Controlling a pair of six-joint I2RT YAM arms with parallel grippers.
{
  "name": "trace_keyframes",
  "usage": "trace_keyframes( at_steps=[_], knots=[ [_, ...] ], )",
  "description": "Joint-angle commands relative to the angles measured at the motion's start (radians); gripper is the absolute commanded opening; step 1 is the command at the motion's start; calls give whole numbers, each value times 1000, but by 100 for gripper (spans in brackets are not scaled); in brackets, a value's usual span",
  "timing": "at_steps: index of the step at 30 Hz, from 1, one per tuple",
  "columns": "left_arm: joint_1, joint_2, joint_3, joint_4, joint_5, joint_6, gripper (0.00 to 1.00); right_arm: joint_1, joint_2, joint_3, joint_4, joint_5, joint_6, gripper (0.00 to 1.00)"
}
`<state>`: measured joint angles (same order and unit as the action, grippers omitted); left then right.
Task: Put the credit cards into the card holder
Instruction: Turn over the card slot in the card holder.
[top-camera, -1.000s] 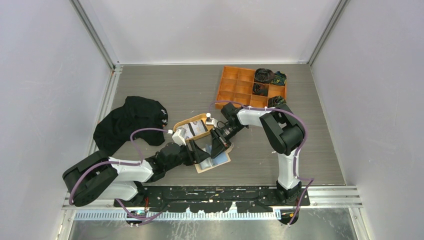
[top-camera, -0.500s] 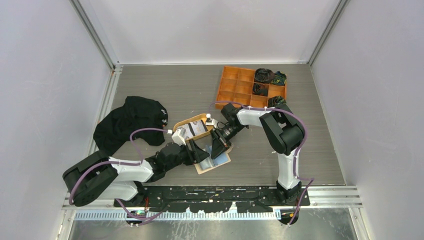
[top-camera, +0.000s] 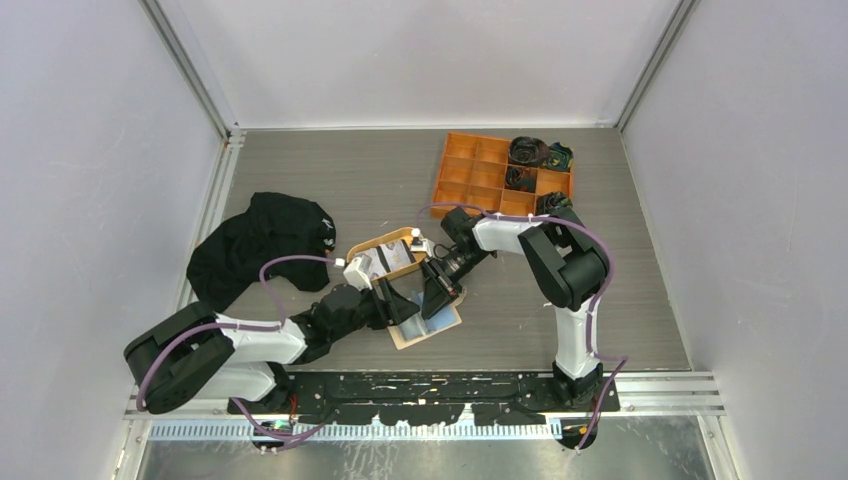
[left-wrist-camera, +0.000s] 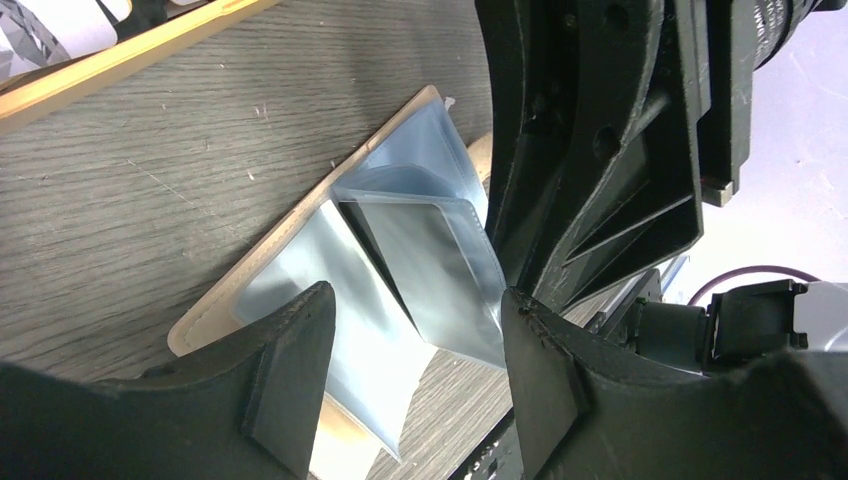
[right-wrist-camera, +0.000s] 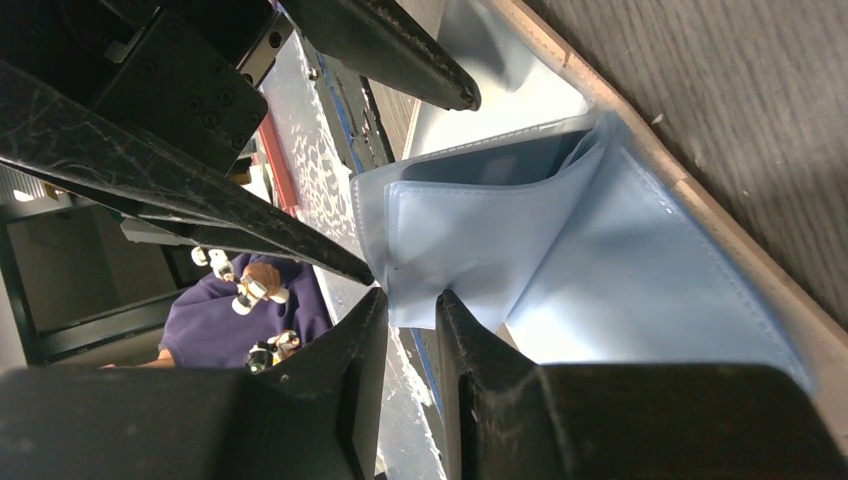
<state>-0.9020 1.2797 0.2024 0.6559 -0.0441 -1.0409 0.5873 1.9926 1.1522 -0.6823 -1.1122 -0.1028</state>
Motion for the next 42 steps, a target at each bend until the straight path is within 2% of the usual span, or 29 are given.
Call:
trace_keyframes(
  at_steps=[1, 11, 20, 25, 30, 33, 35, 37, 42],
  knots=[
    [-3, -28, 30, 1, -28, 0, 62, 9, 3, 29, -15, 13, -21, 30],
    [-3, 58, 37, 18, -20, -10, 57, 11, 0, 33, -24, 17, -31, 33],
    [-3, 43, 11, 5, -31, -14, 48, 9, -37, 64, -111, 53, -134, 49],
    [-3, 8, -1, -15, -36, -10, 48, 11, -106, 72, -152, 149, -237, 54],
    [-3, -10, -11, -19, -34, -5, 48, 22, -241, 43, -149, 273, -335, 58],
    [-3, -12, -12, -16, -33, -5, 48, 81, -376, -50, -68, 391, -433, 63],
    [-3, -7, -9, -12, -28, -4, 48, 153, -463, -138, 5, 481, -546, 76],
    [-3, 1, -5, -7, -23, -4, 47, 221, -521, -213, 86, 540, -612, 85],
    [-3, 20, -9, 16, -15, -9, 47, 296, -494, -271, 213, 691, -593, 87]
  ],
)
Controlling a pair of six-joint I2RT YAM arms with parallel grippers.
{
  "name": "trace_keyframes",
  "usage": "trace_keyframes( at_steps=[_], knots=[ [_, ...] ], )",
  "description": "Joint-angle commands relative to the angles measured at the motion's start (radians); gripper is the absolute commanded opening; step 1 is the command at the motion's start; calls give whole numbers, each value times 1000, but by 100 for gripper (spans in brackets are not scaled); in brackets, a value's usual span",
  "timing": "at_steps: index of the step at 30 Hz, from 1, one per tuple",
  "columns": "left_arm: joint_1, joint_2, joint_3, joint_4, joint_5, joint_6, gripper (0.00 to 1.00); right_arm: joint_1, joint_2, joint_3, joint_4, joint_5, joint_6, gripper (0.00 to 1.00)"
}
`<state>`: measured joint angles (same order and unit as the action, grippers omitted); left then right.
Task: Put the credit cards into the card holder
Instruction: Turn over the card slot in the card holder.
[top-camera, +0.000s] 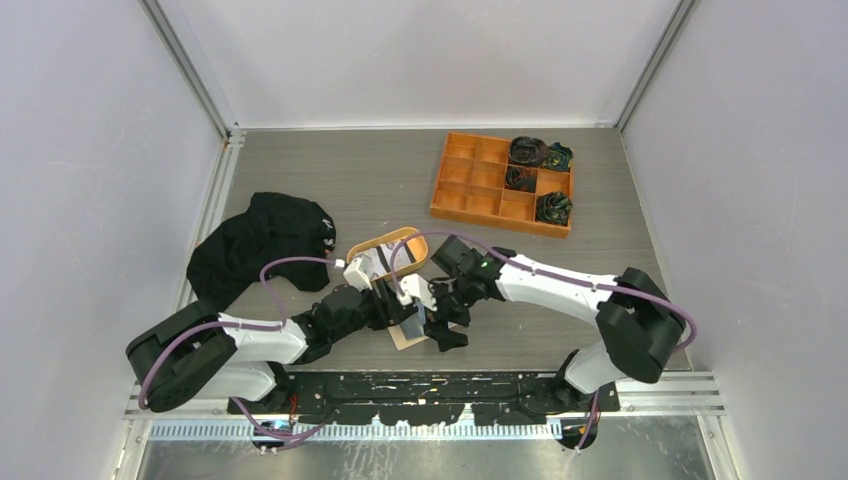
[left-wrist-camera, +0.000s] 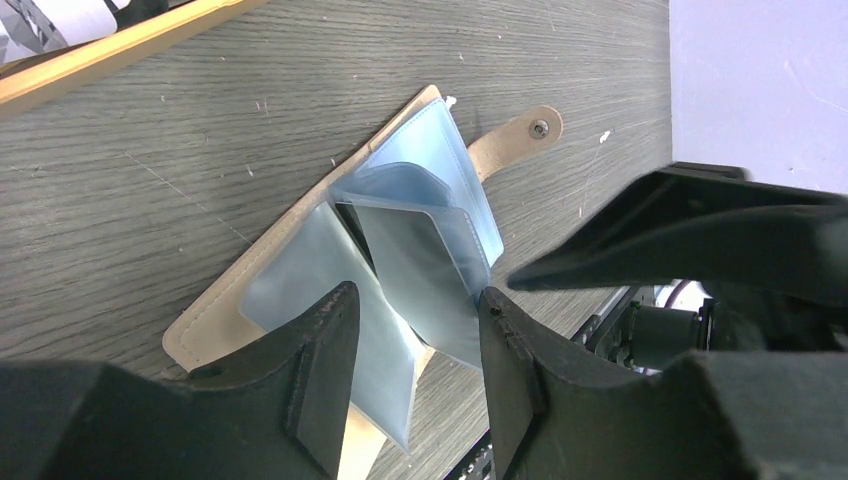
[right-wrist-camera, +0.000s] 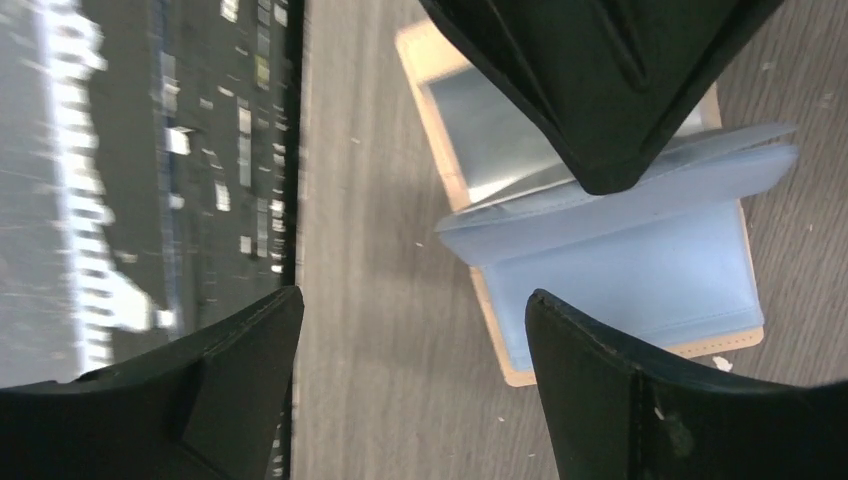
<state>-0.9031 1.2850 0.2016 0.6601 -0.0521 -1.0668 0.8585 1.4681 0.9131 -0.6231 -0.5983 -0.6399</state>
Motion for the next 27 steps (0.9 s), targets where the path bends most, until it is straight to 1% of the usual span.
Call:
trace_keyframes(
  at_steps=[1, 4, 8, 17, 27],
  knots=[
    [-1, 18, -8, 15, -6, 16, 47, 43, 37, -43, 179, 201, -51, 87],
    [-1, 19, -8, 22, -3, 16, 47, 89, 60, -53, 251, 285, -4, 86],
    [-1, 14, -10, 22, -1, 16, 47, 103, 95, -42, 292, 347, 64, 84],
    [-2, 6, -14, 20, -3, 19, 47, 104, 66, -40, 322, 388, 105, 81],
    [-2, 11, -24, 28, -8, 20, 47, 61, 15, -32, 297, 363, 134, 77]
  ],
)
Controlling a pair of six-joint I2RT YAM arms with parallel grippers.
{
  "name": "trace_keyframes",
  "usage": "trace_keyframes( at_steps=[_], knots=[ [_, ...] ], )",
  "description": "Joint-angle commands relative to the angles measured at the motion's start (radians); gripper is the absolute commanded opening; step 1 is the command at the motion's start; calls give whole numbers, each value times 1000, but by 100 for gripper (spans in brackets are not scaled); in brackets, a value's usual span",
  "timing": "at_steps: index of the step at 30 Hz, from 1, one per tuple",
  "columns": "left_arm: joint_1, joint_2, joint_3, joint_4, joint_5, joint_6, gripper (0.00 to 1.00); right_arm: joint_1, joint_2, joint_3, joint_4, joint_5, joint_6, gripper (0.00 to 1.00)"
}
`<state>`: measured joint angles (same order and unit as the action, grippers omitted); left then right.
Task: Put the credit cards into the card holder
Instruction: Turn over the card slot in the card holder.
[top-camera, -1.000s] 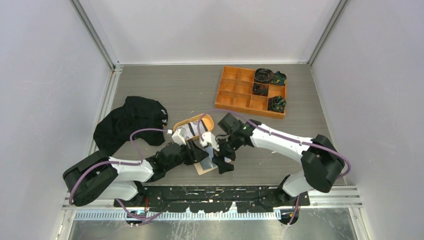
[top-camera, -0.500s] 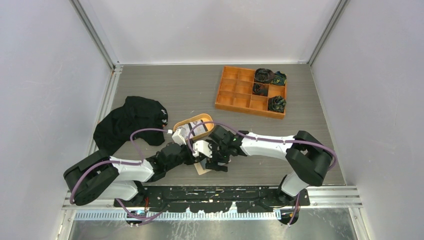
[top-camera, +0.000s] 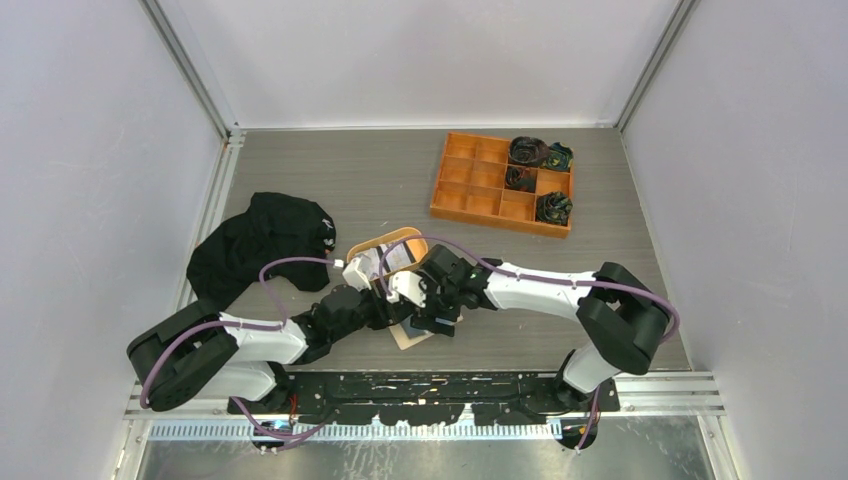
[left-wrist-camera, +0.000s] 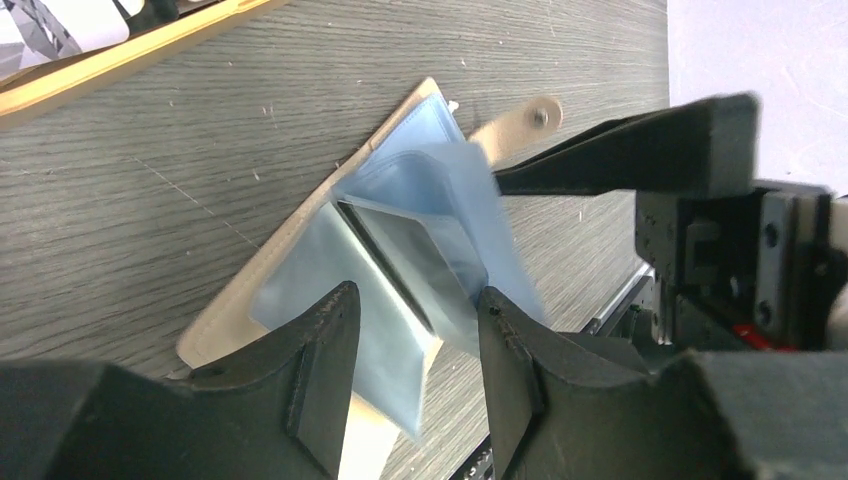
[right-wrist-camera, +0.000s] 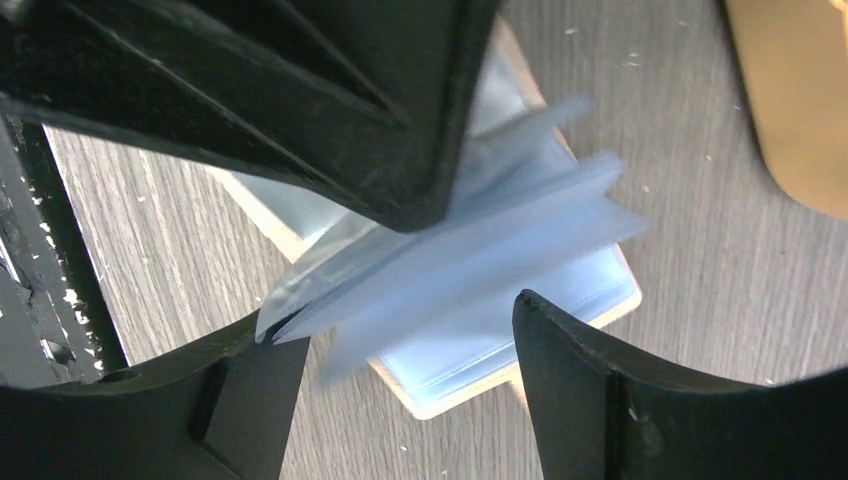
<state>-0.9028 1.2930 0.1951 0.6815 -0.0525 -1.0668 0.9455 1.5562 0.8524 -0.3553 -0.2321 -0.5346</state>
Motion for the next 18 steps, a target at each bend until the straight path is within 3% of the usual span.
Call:
trace_keyframes(
  at_steps=[1, 12, 18],
  knots=[
    [-2, 4, -19, 6, -8, 18, 47, -34, -78, 28, 27, -7, 34, 77],
    [-2, -7, -26, 2, -10, 21, 47, -64, -67, 48, -3, -14, 59, 77],
    [-3, -60, -52, -22, -12, 21, 53, -147, -113, 98, -81, -46, 78, 78]
  ],
)
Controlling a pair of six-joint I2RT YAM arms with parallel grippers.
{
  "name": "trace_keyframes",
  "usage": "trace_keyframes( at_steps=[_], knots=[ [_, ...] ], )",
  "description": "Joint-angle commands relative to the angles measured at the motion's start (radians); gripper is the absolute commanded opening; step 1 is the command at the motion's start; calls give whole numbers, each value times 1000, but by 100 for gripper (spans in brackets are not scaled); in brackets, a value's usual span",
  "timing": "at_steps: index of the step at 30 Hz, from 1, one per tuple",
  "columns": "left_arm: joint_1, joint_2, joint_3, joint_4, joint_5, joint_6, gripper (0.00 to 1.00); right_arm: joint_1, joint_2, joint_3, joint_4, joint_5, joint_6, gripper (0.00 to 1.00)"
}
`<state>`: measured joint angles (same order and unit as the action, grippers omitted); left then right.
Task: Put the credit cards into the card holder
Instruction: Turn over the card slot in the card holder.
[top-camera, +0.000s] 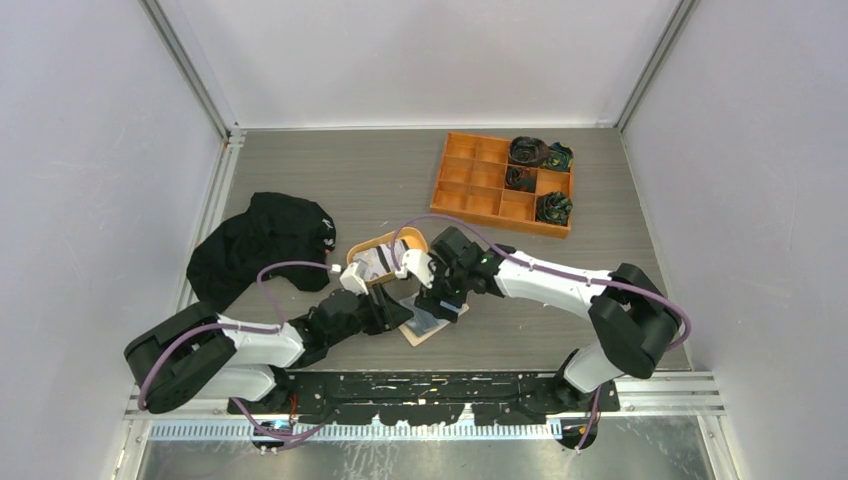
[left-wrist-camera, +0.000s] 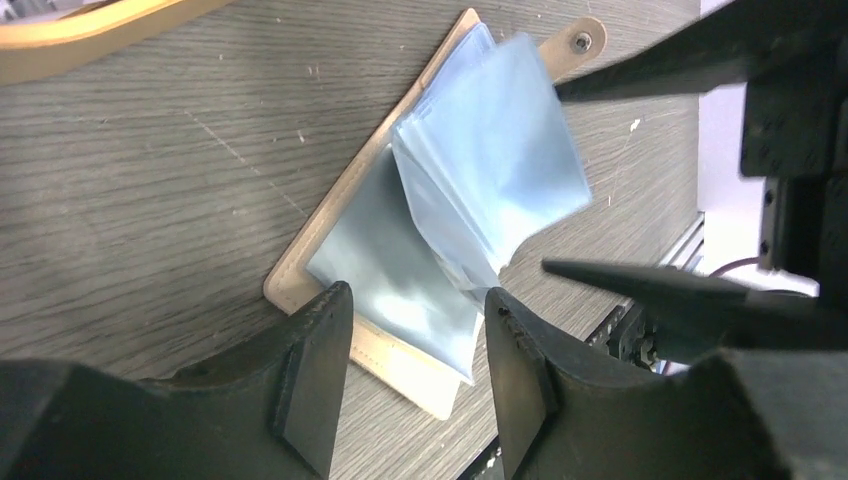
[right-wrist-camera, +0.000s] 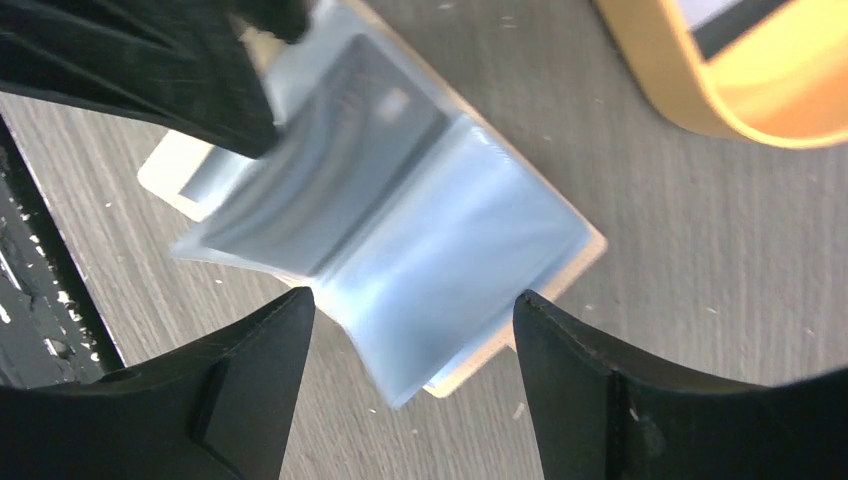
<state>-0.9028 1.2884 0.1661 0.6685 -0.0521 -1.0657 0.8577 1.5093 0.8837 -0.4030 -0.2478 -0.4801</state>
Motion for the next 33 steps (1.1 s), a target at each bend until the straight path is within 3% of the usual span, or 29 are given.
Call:
trace_keyframes(
  at_steps=[1, 9, 12, 17, 24, 30, 33],
  knots=[
    [-3, -81, -26, -32, -13, 22, 54, -77, -87, 67, -42, -43, 21, 79],
    [-2, -477, -7, -401, -72, 100, 61, -148, -182, 37, -54, -308, 4, 77],
    [-2, -614, -38, -439, -92, 112, 59, -146, -106, 33, -17, -445, 75, 62],
    [-1, -700, -89, -395, -79, 108, 52, -130, 92, 120, -24, -464, 223, 33],
    [-1, -493, -83, -181, -11, 103, 46, -89, 265, 198, -59, -362, 307, 27],
    [-1, -170, -33, 72, 86, 82, 39, -95, 292, 232, -111, -376, 299, 28],
    [-2, -1, 0, 203, 126, 65, 31, -123, 269, 245, -134, -400, 292, 28]
  ],
)
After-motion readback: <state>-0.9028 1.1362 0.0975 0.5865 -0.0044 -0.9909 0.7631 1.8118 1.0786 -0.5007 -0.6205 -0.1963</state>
